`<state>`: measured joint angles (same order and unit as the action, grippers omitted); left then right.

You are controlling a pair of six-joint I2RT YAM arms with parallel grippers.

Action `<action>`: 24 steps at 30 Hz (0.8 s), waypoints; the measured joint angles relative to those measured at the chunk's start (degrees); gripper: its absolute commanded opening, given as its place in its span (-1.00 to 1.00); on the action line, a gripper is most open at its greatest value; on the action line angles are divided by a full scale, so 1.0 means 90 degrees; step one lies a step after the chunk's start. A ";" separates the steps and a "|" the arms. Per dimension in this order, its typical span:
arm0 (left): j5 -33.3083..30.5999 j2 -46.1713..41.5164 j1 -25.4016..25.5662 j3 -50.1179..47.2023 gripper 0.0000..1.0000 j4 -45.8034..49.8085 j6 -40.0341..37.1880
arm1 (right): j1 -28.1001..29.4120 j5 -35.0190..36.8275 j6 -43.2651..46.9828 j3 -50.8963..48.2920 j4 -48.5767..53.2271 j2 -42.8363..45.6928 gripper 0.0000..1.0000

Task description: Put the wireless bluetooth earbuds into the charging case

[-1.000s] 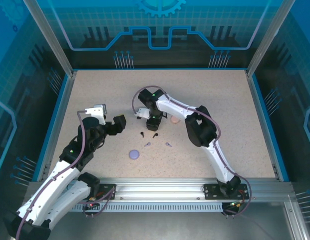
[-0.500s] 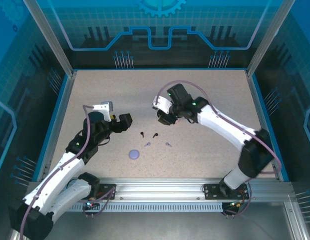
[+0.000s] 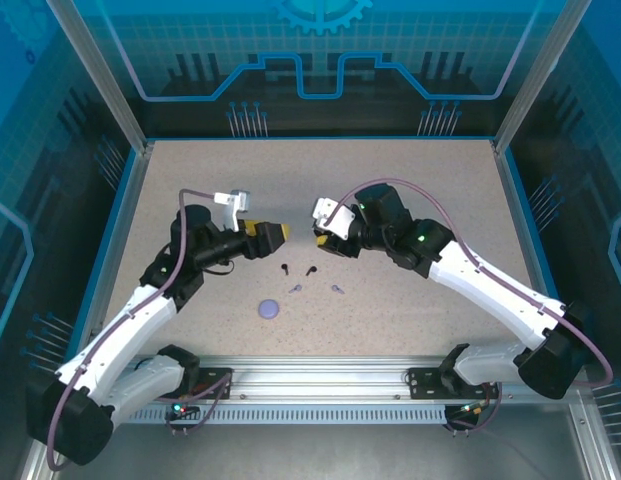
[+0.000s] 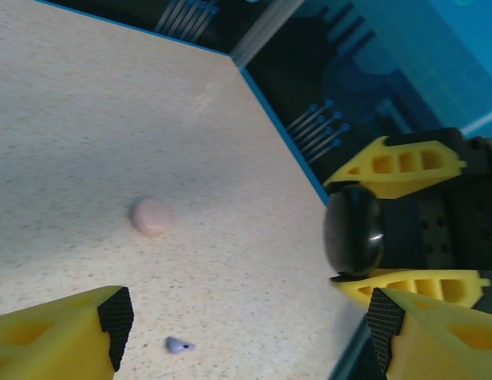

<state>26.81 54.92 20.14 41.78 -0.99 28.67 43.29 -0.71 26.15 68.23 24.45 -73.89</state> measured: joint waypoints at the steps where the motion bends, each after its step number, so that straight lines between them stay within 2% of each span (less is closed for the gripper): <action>1: 0.0141 0.0056 0.0000 0.0007 0.57 -0.0097 0.0049 | 0.0039 0.0032 0.0017 0.0000 0.0000 0.0000 -0.04; 10: 0.0680 0.0532 0.0330 0.0202 0.48 -0.0529 0.0333 | 0.0284 0.0202 0.0131 0.0002 0.0002 0.0000 -0.03; 14: 0.0697 0.0726 0.0491 0.0311 0.46 -0.0631 0.0333 | 0.0323 0.0226 0.0151 0.0002 0.0002 0.0000 -0.03; 24: 0.0697 0.1095 0.0777 0.0491 0.22 -0.0746 0.0340 | 0.0372 0.0250 0.0177 0.0015 0.0005 0.0000 -0.03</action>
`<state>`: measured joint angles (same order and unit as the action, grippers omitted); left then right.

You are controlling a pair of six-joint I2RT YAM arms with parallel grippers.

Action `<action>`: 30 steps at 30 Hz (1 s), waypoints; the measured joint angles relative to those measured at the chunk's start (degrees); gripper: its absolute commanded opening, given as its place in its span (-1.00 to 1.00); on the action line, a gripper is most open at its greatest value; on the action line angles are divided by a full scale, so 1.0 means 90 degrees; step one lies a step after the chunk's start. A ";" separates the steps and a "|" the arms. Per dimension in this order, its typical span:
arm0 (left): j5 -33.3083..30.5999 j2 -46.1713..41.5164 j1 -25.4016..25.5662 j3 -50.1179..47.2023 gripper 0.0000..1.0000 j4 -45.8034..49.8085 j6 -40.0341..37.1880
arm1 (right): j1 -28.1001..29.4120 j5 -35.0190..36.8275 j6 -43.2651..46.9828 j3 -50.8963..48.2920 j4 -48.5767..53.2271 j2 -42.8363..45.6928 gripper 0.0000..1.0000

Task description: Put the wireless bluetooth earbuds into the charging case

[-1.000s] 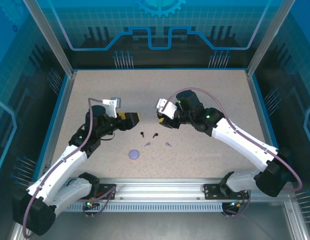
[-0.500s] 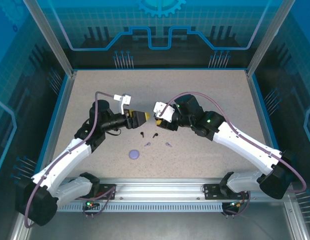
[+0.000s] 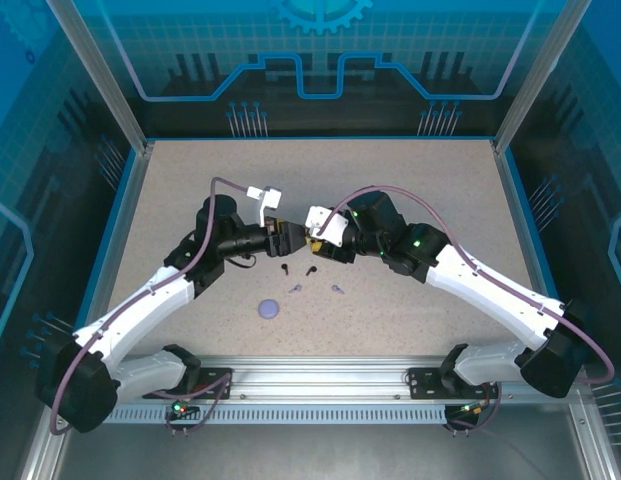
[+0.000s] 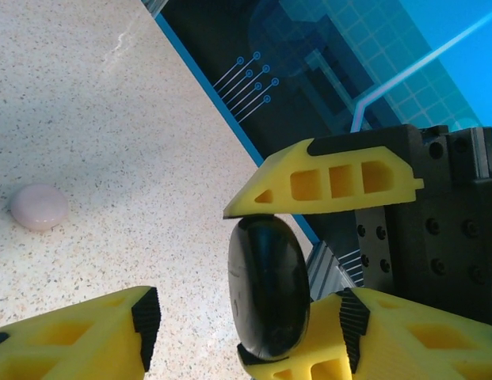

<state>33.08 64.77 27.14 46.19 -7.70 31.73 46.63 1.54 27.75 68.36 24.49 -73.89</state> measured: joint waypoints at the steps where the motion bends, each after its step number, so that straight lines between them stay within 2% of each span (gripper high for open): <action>1: 0.0000 0.0027 0.0019 0.0029 0.18 -0.0017 -0.0005 | 0.0012 0.0000 0.0000 0.0000 0.0000 0.0000 -0.03; 9: 0.0000 0.0192 0.0131 0.0146 -0.07 -0.0034 0.0010 | 0.0075 0.0002 0.0046 0.0051 0.0007 -0.0019 -0.03; 20: 0.0078 0.0304 0.0172 0.0311 -0.21 0.0282 -0.0087 | 0.0078 0.0117 0.0165 0.0206 0.0034 -0.0114 -0.02; 24: 0.0138 0.0304 0.0172 0.0325 -0.36 0.0396 -0.0177 | 0.0083 0.0117 0.0240 0.0253 0.0112 -0.0187 -0.01; 28: 0.0148 0.0306 0.0172 0.0325 -0.48 0.0471 -0.0236 | 0.0083 0.0114 0.0262 0.0321 0.0226 -0.0253 0.07; 30: 0.0165 0.0304 0.0172 0.0325 -0.48 0.0474 -0.0248 | 0.0083 0.0114 0.0279 0.0359 0.0287 -0.0272 0.17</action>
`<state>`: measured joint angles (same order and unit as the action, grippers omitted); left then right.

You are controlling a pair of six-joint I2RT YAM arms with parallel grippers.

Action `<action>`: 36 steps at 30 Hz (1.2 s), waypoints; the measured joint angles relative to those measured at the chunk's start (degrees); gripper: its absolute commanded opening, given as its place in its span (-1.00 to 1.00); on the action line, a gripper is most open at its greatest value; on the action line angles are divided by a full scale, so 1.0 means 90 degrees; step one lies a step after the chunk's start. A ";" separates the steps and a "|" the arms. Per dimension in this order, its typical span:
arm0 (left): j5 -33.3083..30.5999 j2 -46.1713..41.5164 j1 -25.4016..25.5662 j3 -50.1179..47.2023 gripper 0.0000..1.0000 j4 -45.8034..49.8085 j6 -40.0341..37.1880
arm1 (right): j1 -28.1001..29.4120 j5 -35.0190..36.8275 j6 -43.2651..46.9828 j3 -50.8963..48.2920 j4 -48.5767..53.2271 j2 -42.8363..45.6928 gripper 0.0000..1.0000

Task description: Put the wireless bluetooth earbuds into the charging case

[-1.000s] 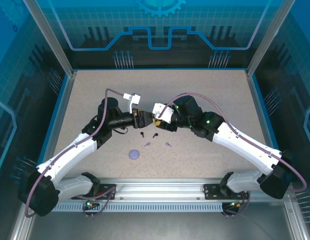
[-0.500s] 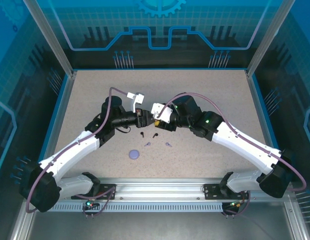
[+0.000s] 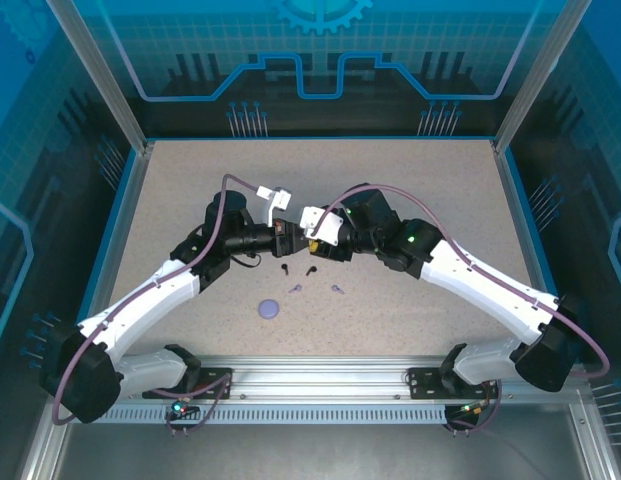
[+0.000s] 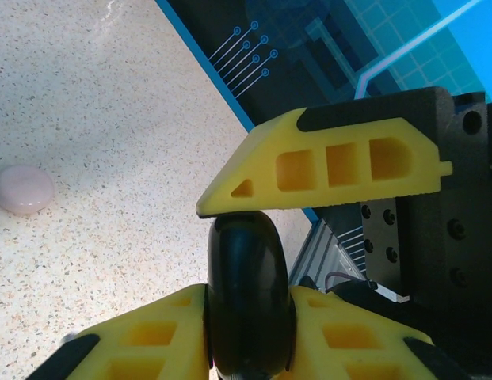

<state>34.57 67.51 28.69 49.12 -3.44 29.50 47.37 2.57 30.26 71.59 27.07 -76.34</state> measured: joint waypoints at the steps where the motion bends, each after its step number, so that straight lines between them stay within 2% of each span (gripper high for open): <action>1: 0.0007 0.0000 0.0000 0.0000 -0.49 -0.0005 0.0000 | 0.0000 0.0000 -0.0002 0.0015 0.0029 -0.0010 0.28; 6: 0.0024 -0.0024 0.0000 0.0000 -0.53 0.0012 -0.0097 | -0.0024 -0.0017 -0.0078 0.0061 0.0078 0.0005 0.86; 8: 0.0005 -0.0100 0.0000 -0.0024 -0.54 -0.0007 -0.0158 | -0.0078 -0.0104 -0.0129 0.0056 0.0148 0.0070 1.00; 13: -0.0209 -0.0498 0.0000 -0.0316 -0.63 -0.0350 -0.0423 | -0.0486 -0.0653 -0.0330 -0.0114 0.0318 0.0767 1.00; 21: -0.0418 -0.1154 0.0007 -0.1030 -0.66 -0.1486 -0.1064 | -0.1362 -0.2205 -0.1229 -0.1161 -0.0126 0.2271 1.00; 29: -0.0376 -0.1501 0.0170 -0.1741 -0.73 -0.3179 -0.1848 | -0.1409 -0.3021 -0.2125 -0.1719 -0.0923 0.2506 1.00; 36: -0.0282 -0.1542 0.0342 -0.1970 -0.74 -0.4163 -0.2278 | -0.1409 -0.3432 -0.2443 -0.1571 -0.1545 0.2416 0.94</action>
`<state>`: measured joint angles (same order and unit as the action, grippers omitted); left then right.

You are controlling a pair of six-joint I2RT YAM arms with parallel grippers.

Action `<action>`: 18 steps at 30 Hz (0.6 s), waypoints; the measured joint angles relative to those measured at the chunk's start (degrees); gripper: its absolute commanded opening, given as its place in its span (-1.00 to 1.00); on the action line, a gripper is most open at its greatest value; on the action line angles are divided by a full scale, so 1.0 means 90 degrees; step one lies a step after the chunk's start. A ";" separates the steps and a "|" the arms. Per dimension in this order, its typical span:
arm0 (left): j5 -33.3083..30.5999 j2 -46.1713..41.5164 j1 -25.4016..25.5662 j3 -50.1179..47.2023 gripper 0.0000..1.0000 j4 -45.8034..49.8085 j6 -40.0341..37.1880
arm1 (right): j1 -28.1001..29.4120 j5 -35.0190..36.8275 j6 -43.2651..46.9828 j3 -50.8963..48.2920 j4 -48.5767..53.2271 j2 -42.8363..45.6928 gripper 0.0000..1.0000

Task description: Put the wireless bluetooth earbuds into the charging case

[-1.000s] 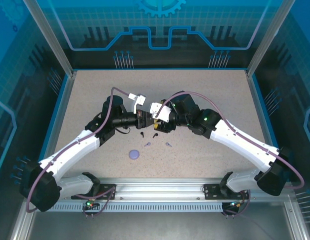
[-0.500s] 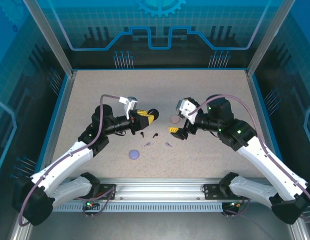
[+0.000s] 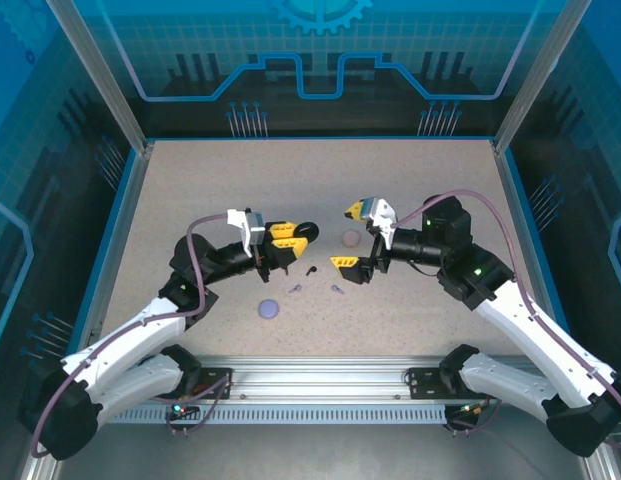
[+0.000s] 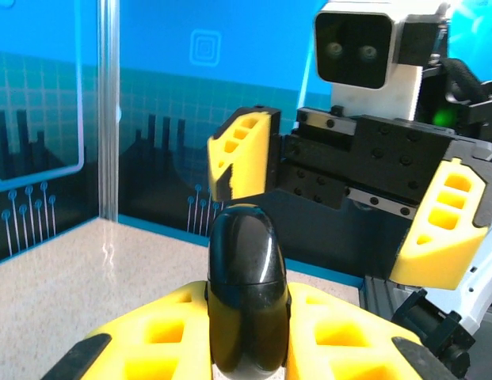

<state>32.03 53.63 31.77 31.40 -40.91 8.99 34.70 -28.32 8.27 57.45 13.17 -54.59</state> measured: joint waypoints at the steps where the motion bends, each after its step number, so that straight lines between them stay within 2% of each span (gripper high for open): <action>1: 0.0002 0.0000 0.0022 0.0000 -0.75 -0.0066 -0.0019 | 0.0000 -0.0061 -0.0022 0.0073 -0.0032 -0.0066 0.90; 8: 0.0053 -0.0002 0.0146 -0.0007 -0.76 -0.0308 -0.0175 | 0.0000 -0.0457 -0.0036 0.0777 -0.0095 -0.0702 0.74; 18: 0.0087 -0.0002 0.0175 -0.0007 -0.77 -0.0396 -0.0187 | 0.0117 -0.0576 0.0134 0.1265 -0.0044 -0.1275 0.73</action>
<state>32.82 53.60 33.34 31.33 -44.47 7.31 35.75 -33.50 9.47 68.84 12.78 -66.06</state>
